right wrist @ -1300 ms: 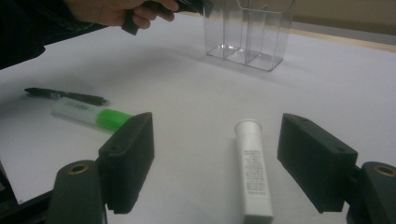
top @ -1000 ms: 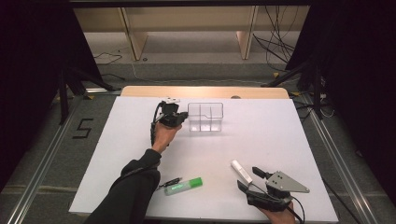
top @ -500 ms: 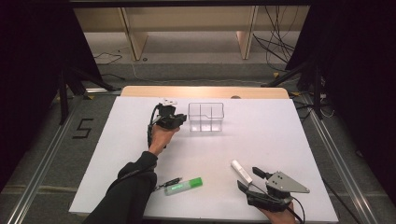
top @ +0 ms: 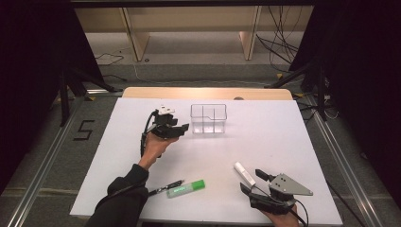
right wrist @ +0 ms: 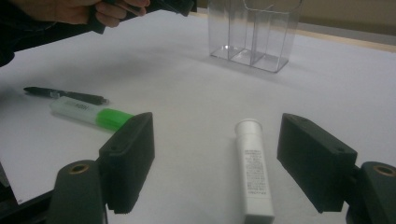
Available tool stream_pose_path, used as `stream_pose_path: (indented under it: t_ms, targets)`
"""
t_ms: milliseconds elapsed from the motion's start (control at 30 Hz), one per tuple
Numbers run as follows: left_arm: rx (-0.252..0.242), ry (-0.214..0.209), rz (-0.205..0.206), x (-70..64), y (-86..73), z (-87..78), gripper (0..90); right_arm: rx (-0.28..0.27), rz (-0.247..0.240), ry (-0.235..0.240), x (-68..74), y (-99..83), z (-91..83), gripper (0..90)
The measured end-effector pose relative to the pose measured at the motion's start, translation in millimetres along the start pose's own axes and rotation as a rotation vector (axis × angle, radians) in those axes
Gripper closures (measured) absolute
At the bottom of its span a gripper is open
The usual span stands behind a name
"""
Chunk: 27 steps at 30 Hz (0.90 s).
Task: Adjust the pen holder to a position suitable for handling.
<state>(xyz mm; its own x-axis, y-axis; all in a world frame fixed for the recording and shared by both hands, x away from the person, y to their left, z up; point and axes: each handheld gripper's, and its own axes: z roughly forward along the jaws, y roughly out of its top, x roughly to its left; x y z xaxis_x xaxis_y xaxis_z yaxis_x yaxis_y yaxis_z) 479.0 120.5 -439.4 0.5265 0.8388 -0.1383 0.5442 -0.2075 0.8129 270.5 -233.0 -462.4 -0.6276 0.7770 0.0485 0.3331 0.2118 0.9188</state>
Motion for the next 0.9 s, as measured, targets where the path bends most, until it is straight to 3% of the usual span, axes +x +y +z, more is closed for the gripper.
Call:
stream_pose_path:
  t_ms: [67,100,233,333,367,567,900]
  targets:
    - [-0.007,-0.017,-0.003,-3.4,-0.9,-6.0,36.0,0.0,0.0,0.0,0.0,0.0,0.0,28.3]
    - [-0.004,-0.046,-0.015,-6.2,-2.1,-10.8,34.4,-0.001,-0.001,-0.001,0.0,0.0,-0.3,28.3]
    - [-0.004,-0.094,-0.005,-14.3,-7.4,-23.3,30.2,0.001,0.0,0.0,0.0,-0.1,-0.6,28.4]
    - [-0.01,-0.108,0.0,-17.4,-9.8,-28.5,29.1,0.0,-0.001,0.0,-0.1,-0.1,-0.3,28.3]
    - [0.005,-0.115,0.033,-21.1,-9.6,-33.7,28.0,0.0,-0.001,0.0,0.0,-0.1,-0.2,28.3]
    - [0.012,-0.128,0.059,-24.2,-16.3,-46.9,27.1,-0.001,0.0,-0.001,-0.8,-0.7,-1.1,28.3]
    - [0.025,-0.123,0.061,-18.6,-33.9,-67.9,26.1,-0.002,0.003,0.002,-2.1,-1.1,-2.1,28.3]
